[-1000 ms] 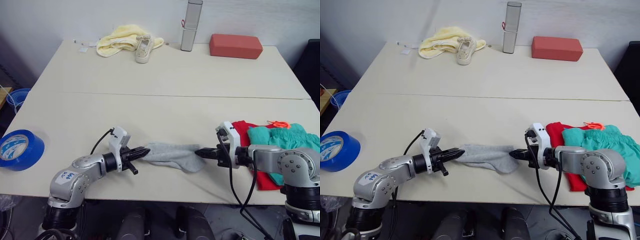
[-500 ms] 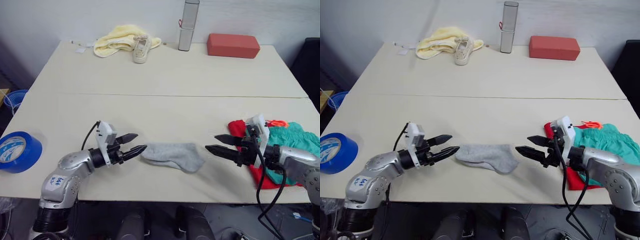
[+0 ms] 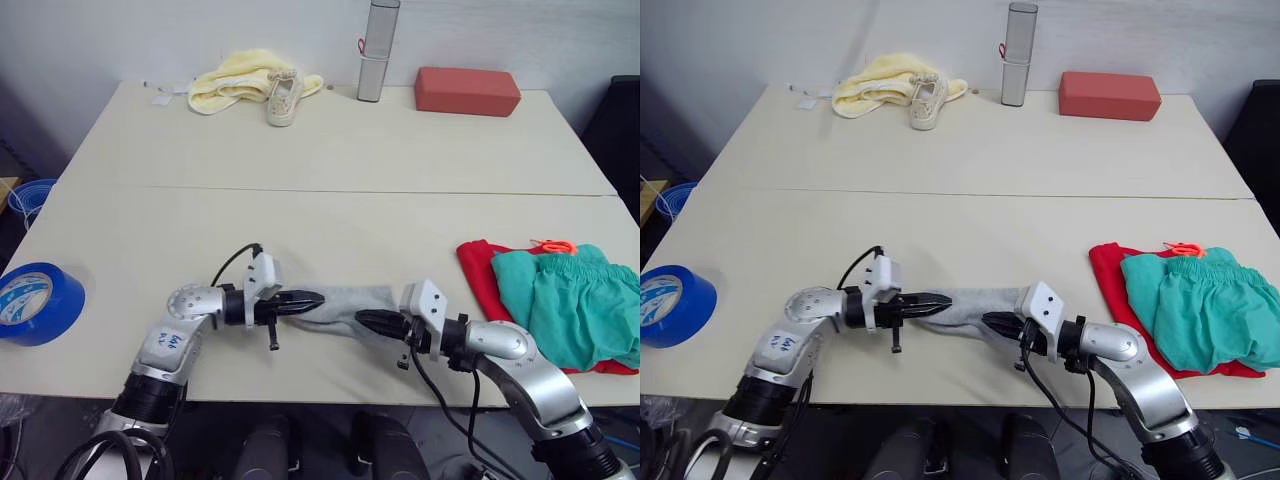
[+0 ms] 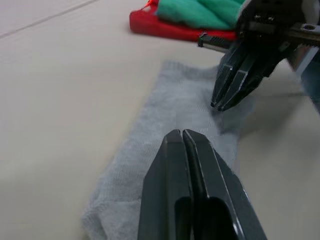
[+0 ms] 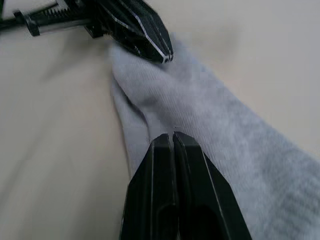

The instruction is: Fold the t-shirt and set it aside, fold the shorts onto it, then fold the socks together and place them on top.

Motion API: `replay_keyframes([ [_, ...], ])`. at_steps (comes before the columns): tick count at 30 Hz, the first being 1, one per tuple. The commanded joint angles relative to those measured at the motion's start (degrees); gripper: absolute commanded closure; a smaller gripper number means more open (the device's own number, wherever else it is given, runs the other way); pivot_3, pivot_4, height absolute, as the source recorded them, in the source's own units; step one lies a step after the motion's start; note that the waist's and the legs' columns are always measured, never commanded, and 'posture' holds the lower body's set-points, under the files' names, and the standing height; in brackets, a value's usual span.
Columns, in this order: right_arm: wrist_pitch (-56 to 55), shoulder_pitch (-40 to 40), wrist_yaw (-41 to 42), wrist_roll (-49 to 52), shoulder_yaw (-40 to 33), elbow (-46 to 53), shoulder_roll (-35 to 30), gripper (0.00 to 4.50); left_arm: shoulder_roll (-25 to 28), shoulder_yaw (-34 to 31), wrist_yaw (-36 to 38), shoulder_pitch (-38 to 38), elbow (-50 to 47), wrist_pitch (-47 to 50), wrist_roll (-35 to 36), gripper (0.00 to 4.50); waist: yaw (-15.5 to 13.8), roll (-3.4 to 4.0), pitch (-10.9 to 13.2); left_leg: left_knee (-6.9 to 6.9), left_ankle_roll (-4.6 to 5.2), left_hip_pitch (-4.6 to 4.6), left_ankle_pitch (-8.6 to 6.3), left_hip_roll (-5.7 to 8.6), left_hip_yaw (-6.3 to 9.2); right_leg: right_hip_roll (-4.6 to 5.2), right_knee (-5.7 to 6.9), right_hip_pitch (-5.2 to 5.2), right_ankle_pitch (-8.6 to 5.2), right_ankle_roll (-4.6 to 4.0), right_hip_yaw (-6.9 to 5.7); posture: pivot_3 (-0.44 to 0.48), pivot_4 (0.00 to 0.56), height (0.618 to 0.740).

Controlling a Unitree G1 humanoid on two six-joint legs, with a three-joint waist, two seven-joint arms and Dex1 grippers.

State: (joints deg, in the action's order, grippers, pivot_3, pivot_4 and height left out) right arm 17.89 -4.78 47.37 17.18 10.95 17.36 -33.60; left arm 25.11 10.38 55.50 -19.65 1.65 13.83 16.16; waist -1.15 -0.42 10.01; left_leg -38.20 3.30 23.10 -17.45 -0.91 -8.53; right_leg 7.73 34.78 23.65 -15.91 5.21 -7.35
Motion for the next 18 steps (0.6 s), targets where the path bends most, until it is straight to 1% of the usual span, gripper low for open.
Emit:
replay_keyframes([
  [1, -1.9, 1.6, 0.0, -1.2, -1.4, -0.4, -0.8, 4.48, -0.6, 0.9, -3.0, -1.0, 0.9, 0.6, -2.9, 4.5, 0.0, 0.0, 0.0, 0.0, 0.0, 0.0, 0.0, -0.01, 0.02, 0.0, 0.0, 0.0, 0.0, -0.01, 0.0, 0.0, 0.15, 0.74],
  [6, -1.7, 4.4, 0.9, -0.7, -4.2, -0.2, -2.9, 4.48, 0.2, 1.9, -5.3, -0.9, 2.7, 0.6, -6.2, 4.5, -0.2, 0.01, 0.0, 0.0, -0.01, -0.08, -0.01, -0.02, 0.07, 0.09, 0.03, -0.07, -0.01, -0.01, 0.01, 0.0, 0.15, 0.74],
  [10, -0.5, 7.4, 2.8, 1.7, -7.3, 0.8, -5.1, 4.48, 0.0, 0.5, -8.1, -1.2, 4.8, -1.2, -7.3, 4.5, -0.2, 0.01, 0.0, 0.0, -0.21, -0.21, -0.13, 0.0, 0.12, 0.2, 0.02, -0.2, -0.01, -0.02, 0.0, 0.0, 0.15, 0.74],
  [15, -0.9, 9.0, 4.3, 3.1, -9.0, 1.2, -6.3, 4.48, 0.2, 0.4, -6.9, -1.2, 5.9, -3.6, -6.4, 4.5, -0.2, 0.01, 0.0, 0.04, -0.23, -0.38, -0.16, 0.0, 0.11, 0.23, 0.04, -0.32, -0.02, -0.04, 0.01, 0.0, 0.15, 0.74],
  [18, -0.7, 8.7, 6.2, 8.7, -11.3, 3.5, -4.7, 4.48, -0.7, -1.7, -3.9, -1.3, 5.1, -8.2, -2.6, 4.5, -0.2, 0.01, 0.0, 0.05, -0.23, -0.37, -0.16, 0.0, 0.11, 0.24, 0.05, -0.3, -0.02, -0.05, 0.01, 0.0, 0.15, 0.74],
])
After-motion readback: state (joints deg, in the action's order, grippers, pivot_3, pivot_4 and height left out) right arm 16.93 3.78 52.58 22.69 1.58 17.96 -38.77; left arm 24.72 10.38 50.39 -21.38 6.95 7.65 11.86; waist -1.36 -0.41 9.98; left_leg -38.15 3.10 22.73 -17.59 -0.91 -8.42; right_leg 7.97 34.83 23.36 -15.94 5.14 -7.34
